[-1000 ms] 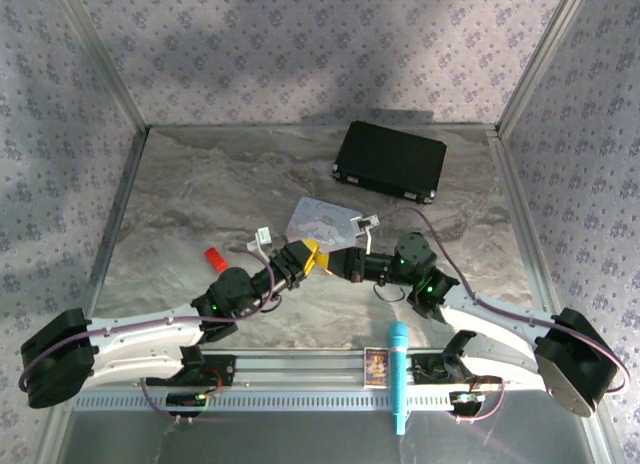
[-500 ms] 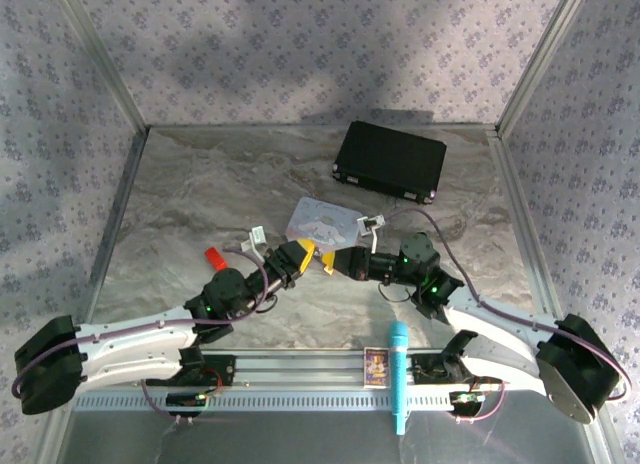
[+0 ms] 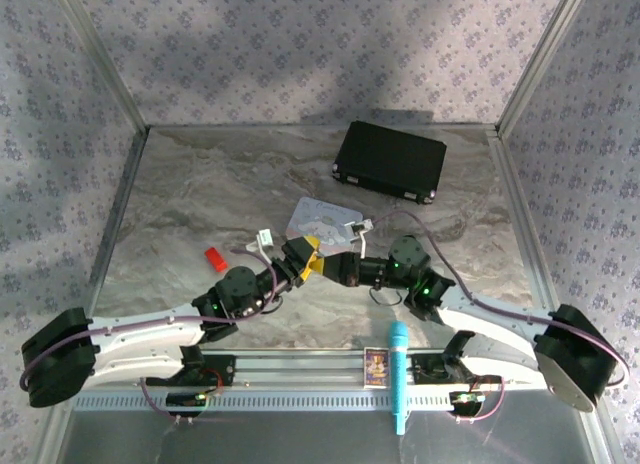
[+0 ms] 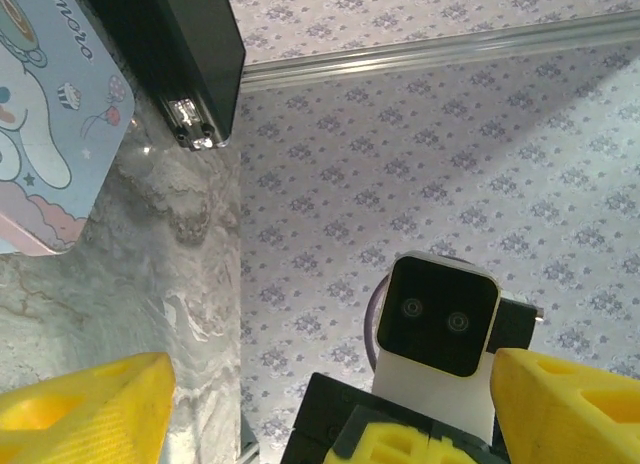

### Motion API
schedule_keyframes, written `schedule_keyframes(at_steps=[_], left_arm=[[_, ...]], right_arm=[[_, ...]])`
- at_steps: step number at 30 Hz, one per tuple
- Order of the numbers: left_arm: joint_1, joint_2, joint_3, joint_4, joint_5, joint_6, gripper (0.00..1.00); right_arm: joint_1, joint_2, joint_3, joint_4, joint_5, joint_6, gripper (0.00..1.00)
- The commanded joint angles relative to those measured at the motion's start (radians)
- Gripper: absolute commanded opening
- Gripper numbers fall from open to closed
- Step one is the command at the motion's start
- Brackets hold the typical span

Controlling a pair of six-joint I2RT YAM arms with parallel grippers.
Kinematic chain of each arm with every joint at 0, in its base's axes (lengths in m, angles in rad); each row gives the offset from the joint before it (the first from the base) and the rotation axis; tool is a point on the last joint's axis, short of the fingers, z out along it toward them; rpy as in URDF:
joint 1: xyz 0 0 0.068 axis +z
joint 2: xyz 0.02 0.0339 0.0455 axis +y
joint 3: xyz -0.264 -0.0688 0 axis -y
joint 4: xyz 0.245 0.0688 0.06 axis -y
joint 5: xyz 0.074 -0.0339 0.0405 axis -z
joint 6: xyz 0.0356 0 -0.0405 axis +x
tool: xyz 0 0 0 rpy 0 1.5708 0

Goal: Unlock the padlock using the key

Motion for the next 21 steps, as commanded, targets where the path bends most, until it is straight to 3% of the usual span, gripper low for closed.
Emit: schedule_keyframes(at_steps=[1,4,8,11,14,18,21], left_arm=[[-0.006,0.0,0.023,0.113,-0.011,0.002,0.8],[-0.006,-0.041,0.013,0.1,-0.028,0.011,0.73],[-0.006,-0.115,0.006,0.025,-0.048,0.031,0.53],[-0.007,-0.157,0.015,-0.064,-0.057,0.044,0.43],[-0.006,-0.145,-0.004,-0.029,-0.056,0.029,0.34],[-0.006,-0.116,0.0,-0.006,-0.039,0.023,0.26],[-0.006,-0.107,0.003,0.008,-0.03,0.032,0.25]], right_arm=[[0.02,0.056,0.029,0.123,0.032,0.054,0.0],[0.023,0.083,0.013,0.157,0.058,0.097,0.0],[-0.007,0.096,-0.034,0.194,0.094,0.158,0.0],[-0.036,0.066,-0.063,0.172,0.117,0.165,0.0],[-0.047,0.043,-0.061,0.142,0.118,0.157,0.0],[-0.048,0.04,-0.055,0.125,0.108,0.155,0.0],[-0.046,0.033,-0.054,0.116,0.107,0.15,0.0]])
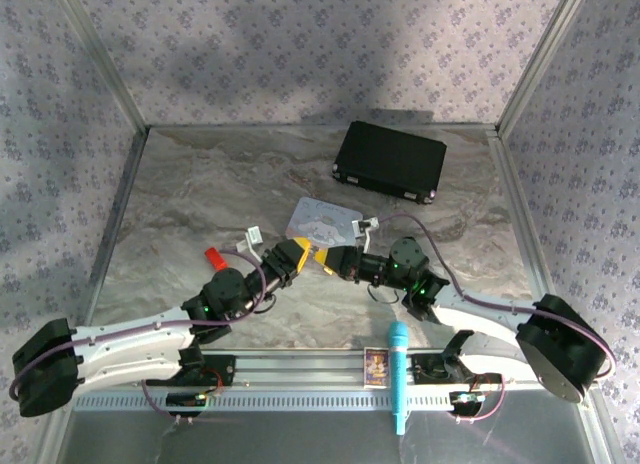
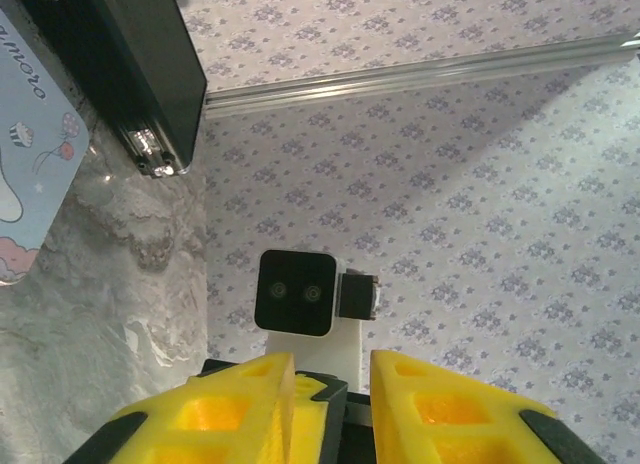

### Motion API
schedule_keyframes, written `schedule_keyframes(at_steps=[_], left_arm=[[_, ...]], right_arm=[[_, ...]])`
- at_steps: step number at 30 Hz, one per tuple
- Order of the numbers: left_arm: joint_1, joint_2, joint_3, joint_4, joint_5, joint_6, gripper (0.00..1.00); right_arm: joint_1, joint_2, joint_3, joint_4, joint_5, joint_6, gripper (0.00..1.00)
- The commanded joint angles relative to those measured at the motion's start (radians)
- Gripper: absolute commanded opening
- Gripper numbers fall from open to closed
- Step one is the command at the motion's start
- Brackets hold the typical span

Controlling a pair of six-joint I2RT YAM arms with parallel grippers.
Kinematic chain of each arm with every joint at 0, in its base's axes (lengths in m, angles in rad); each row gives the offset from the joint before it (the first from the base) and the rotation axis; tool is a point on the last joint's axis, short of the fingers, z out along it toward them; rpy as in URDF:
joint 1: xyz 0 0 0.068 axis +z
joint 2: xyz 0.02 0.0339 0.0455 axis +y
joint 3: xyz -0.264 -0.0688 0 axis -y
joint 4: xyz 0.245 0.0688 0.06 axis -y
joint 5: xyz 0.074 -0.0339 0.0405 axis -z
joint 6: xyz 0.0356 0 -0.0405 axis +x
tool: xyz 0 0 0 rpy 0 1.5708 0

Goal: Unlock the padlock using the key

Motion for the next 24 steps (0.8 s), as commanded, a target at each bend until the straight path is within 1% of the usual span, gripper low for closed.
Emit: schedule_keyframes(at_steps=[1,3,4,6,8,10,12,15,17,19,23,24], left_arm=[[-0.004,-0.006,0.004,0.035,0.005,0.014,0.25],[-0.004,-0.034,0.008,-0.04,-0.014,0.014,0.28],[-0.004,-0.054,0.015,-0.102,-0.025,0.006,0.32],[-0.004,-0.079,0.012,-0.165,-0.048,-0.019,0.51],[-0.004,-0.08,-0.002,-0.158,-0.058,-0.052,0.76],[-0.004,-0.069,0.009,-0.168,-0.049,-0.066,0.88],[-0.005,-0.042,0.024,-0.172,-0.029,-0.081,0.94],[-0.008,0.013,0.019,-0.089,-0.001,-0.118,0.99],[-0.011,0.043,0.014,-0.03,0.007,-0.137,0.99],[-0.013,0.053,0.017,-0.013,0.015,-0.142,1.0],[-0.019,0.017,0.002,0.006,-0.008,-0.157,0.99],[-0.019,0.002,-0.005,0.005,-0.017,-0.161,0.97]], right_arm=[[-0.001,-0.031,0.001,-0.02,0.013,-0.003,0.0],[-0.001,-0.046,-0.01,-0.026,0.025,-0.005,0.0],[-0.002,-0.055,-0.015,-0.029,0.027,-0.005,0.0],[0.003,-0.07,-0.015,-0.048,0.042,-0.011,0.0],[0.023,-0.078,0.01,-0.095,0.064,-0.041,0.0],[0.048,-0.065,0.041,-0.115,0.078,-0.06,0.0],[0.065,-0.037,0.071,-0.103,0.082,-0.063,0.0],[0.087,0.008,0.112,-0.099,0.096,-0.073,0.0],[0.101,0.046,0.127,-0.063,0.105,-0.07,0.0],[0.113,0.077,0.147,-0.055,0.11,-0.072,0.0],[0.132,0.13,0.159,-0.038,0.132,-0.075,0.0],[0.133,0.137,0.152,-0.024,0.139,-0.07,0.0]])
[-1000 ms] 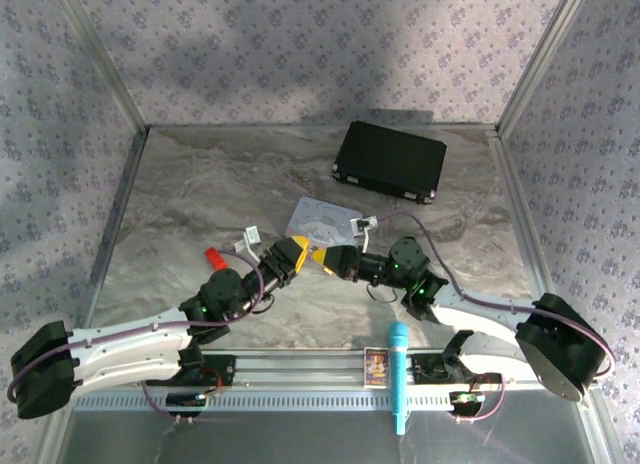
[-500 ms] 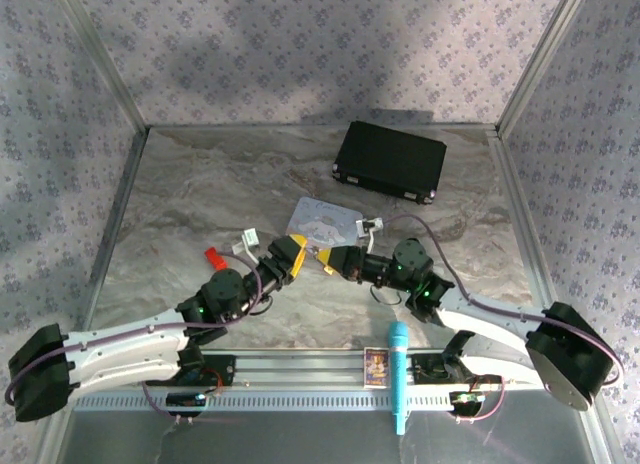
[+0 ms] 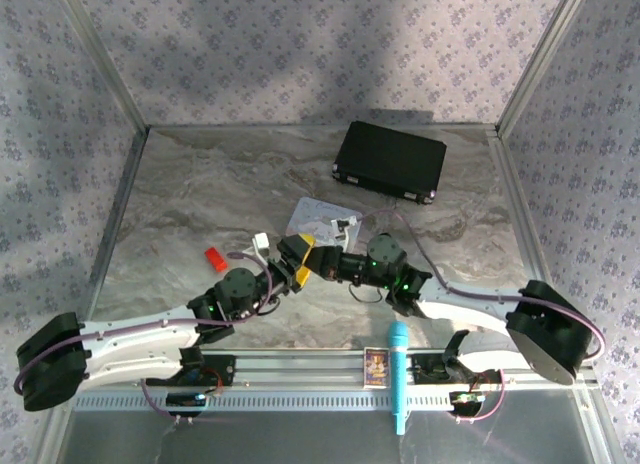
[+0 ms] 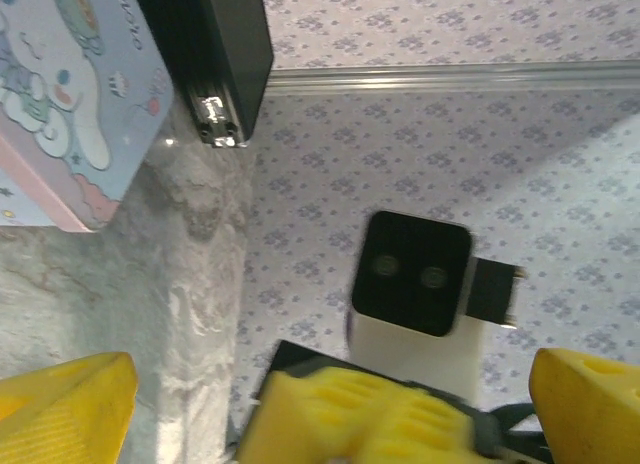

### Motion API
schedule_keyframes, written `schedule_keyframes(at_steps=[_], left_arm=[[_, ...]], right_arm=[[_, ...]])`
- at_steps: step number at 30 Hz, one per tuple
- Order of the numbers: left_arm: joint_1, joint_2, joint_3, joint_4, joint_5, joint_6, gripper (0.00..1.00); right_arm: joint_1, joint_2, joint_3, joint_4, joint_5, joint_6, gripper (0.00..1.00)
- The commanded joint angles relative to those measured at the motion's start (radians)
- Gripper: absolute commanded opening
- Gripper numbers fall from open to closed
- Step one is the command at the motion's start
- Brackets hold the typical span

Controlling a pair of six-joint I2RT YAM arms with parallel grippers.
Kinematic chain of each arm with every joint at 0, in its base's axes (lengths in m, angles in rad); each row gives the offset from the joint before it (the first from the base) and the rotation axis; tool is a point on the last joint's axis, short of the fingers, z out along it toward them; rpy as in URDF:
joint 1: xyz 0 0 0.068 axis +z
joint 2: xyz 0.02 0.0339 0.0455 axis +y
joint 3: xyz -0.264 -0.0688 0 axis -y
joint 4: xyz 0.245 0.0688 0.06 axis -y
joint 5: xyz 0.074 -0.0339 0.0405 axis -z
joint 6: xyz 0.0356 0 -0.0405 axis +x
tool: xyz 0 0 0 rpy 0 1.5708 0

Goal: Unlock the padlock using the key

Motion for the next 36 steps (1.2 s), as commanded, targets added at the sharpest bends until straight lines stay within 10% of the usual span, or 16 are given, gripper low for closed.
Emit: schedule_keyframes(at_steps=[1,36], left_arm=[[-0.008,-0.059,-0.01,0.063,-0.024,-0.026,0.95],[0.012,-0.142,-0.037,-0.136,-0.074,-0.056,0.23]], right_arm=[[0.011,0.029,0.01,0.064,0.046,-0.008,0.0],[0.025,-0.081,-0.074,-0.015,0.085,-0.043,0.0]])
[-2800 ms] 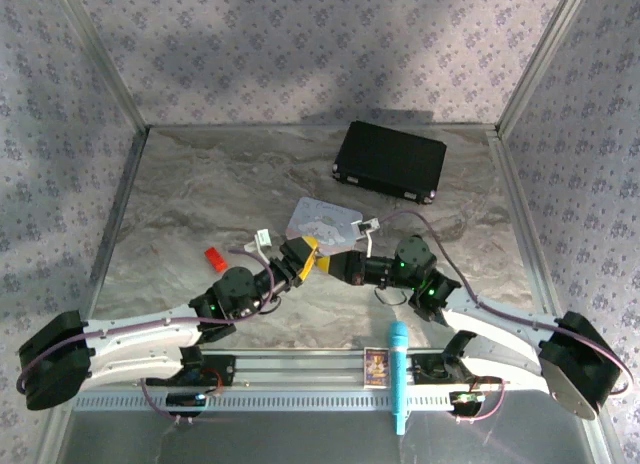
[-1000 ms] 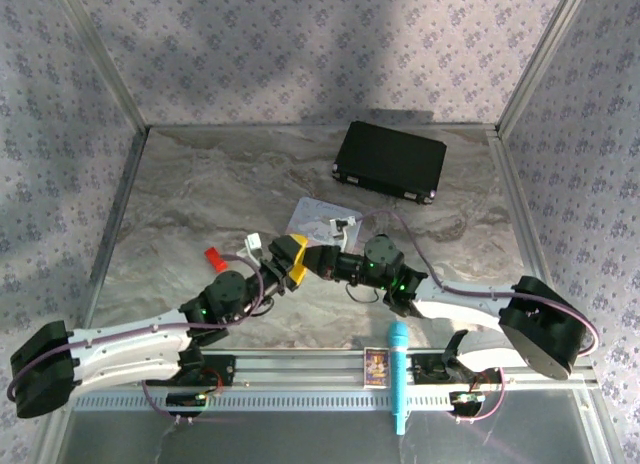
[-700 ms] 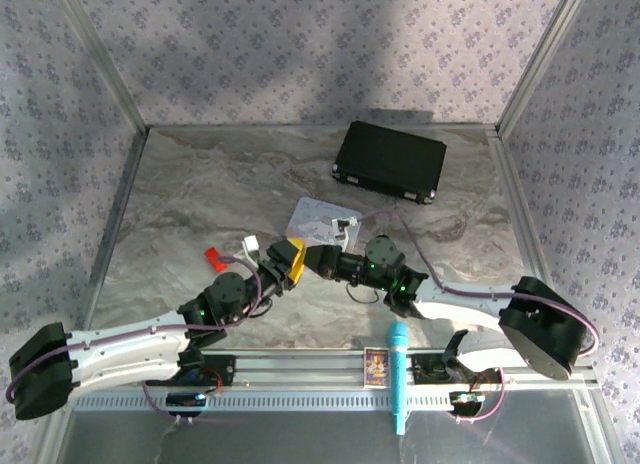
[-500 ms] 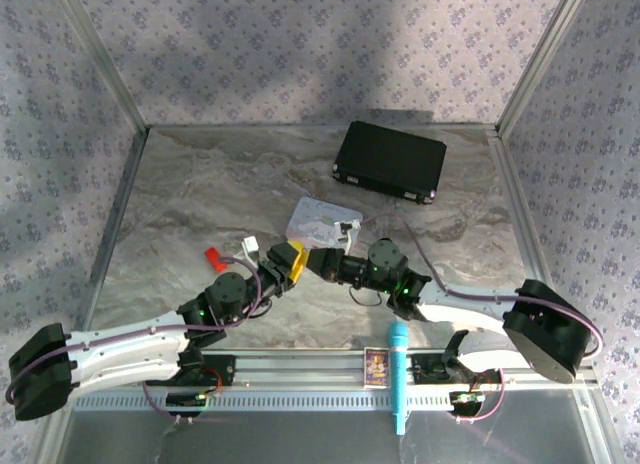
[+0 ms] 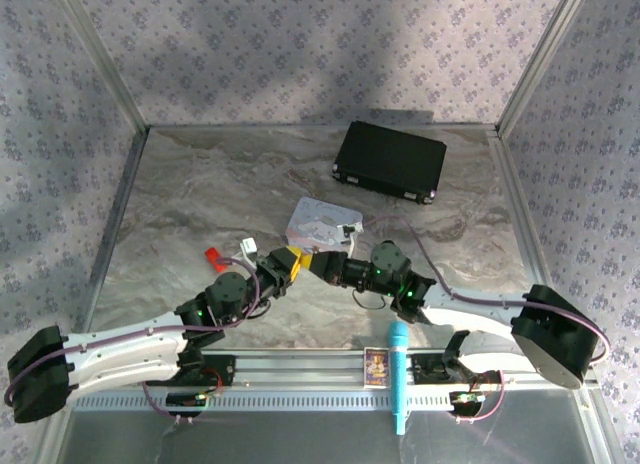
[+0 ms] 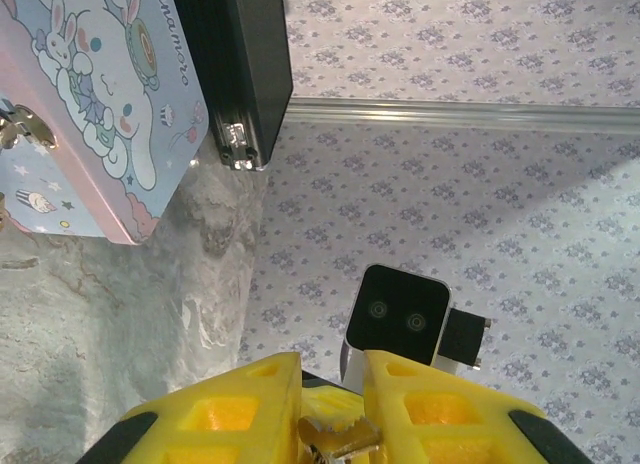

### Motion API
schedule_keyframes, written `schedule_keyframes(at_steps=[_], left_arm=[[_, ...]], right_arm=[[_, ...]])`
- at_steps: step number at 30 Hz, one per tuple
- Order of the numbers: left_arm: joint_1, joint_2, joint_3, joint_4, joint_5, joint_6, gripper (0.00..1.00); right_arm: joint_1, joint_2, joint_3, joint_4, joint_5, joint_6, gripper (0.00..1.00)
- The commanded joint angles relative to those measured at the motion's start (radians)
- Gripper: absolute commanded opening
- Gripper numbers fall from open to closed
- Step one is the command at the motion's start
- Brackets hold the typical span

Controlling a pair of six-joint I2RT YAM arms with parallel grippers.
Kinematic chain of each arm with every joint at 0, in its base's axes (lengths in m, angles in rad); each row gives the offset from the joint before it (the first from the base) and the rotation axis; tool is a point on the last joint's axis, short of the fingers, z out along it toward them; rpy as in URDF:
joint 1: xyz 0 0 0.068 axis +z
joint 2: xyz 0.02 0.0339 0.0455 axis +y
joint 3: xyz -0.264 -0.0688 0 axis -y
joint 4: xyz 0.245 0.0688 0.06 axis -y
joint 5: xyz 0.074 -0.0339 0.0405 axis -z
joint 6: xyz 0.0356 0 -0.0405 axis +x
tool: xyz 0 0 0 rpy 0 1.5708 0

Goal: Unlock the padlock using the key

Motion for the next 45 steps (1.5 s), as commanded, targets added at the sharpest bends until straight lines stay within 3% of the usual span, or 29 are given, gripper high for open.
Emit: schedule_keyframes(at_steps=[1,7,17,21,22,24,26,27,30,33,36,42,45], left_arm=[[0.005,-0.019,0.003,-0.01,-0.022,-0.004,0.23],[0.008,-0.018,0.008,-0.038,-0.027,0.001,0.21],[0.011,-0.011,0.011,-0.055,-0.02,0.0,0.0],[0.011,-0.011,0.015,-0.058,-0.017,0.022,0.0],[0.011,-0.011,0.018,-0.055,-0.016,0.038,0.0],[0.018,-0.021,0.024,-0.06,-0.014,0.089,0.0],[0.033,-0.03,0.028,-0.033,0.006,0.163,0.0],[0.042,-0.034,0.028,-0.007,0.02,0.211,0.0],[0.063,-0.04,0.03,0.084,0.074,0.326,0.0],[0.071,-0.034,0.032,0.172,0.115,0.389,0.0],[0.077,-0.012,0.052,0.237,0.176,0.426,0.0],[0.075,0.058,0.072,0.336,0.219,0.407,0.0],[0.075,0.076,0.073,0.348,0.225,0.389,0.0]], right_arm=[[0.007,-0.029,-0.01,-0.028,0.02,-0.03,0.0],[0.009,-0.042,-0.017,-0.048,0.024,-0.038,0.0],[0.006,-0.05,-0.021,-0.072,0.029,-0.049,0.0],[0.0,-0.061,-0.019,-0.089,0.025,-0.067,0.0],[-0.004,-0.07,-0.016,-0.099,0.019,-0.078,0.09],[-0.025,-0.117,-0.002,-0.176,0.015,-0.128,0.61],[-0.049,-0.179,0.008,-0.272,0.034,-0.168,0.96],[-0.065,-0.21,0.007,-0.286,0.035,-0.175,0.98],[-0.097,-0.254,0.0,-0.224,-0.005,-0.18,0.97],[-0.101,-0.224,0.012,-0.111,-0.08,-0.153,0.84],[-0.082,-0.167,0.033,-0.03,-0.116,-0.136,0.78],[-0.058,-0.11,0.053,0.06,-0.135,-0.136,0.52],[-0.068,-0.126,0.039,0.057,-0.123,-0.134,0.44]])
